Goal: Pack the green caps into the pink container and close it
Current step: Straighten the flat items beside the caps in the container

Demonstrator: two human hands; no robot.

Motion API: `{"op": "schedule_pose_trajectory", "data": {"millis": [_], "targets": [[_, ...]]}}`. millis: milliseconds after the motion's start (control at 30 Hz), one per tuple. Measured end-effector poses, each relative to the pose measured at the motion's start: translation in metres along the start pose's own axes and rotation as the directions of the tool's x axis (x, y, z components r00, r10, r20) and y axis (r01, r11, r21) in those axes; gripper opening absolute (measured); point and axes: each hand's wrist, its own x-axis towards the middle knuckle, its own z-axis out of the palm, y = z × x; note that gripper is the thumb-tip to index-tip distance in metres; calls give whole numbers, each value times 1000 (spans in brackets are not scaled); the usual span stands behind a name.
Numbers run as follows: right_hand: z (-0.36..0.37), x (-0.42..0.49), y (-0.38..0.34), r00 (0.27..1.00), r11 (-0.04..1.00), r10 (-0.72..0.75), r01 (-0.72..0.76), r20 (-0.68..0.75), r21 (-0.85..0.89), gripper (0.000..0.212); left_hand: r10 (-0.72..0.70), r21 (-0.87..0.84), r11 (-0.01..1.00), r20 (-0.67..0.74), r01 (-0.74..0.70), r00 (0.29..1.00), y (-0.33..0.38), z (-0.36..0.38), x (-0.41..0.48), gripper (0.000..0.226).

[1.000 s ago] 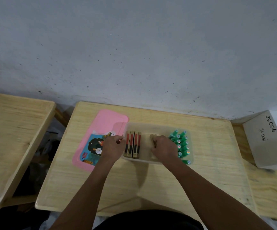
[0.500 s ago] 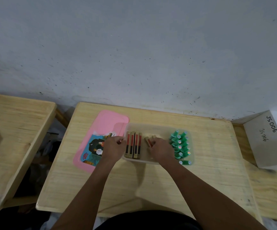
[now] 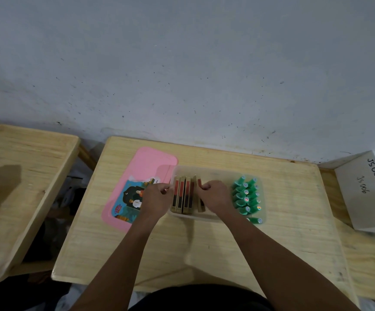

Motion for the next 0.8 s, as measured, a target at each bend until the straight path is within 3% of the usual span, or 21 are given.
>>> {"op": "schedule_pose_trajectory", "data": {"millis": [100,300,367,433,800], "targets": [[10,4,-4,999,997,4,-7,43,72,37,-13,-15,1000,-6,13,1000,1,-1,-1,25],[12,3,-6,995,984,4,-23,104,178,27,-45,-59,997,5,45,999,-1,0,0,26],[7,2,-9,991,979,-31,4,131,206,38,-48,-66,997,3,49,999,-1,0,0,28],[4,1,-10,981,978,-80,44,175,204,50,-49,-60,997,2,49,999,0,0,-1,29],[1,7,-3,938,977,-119,52,326,208,54,-50,-85,995,2,50,999,2,-1,-3,28]]}}
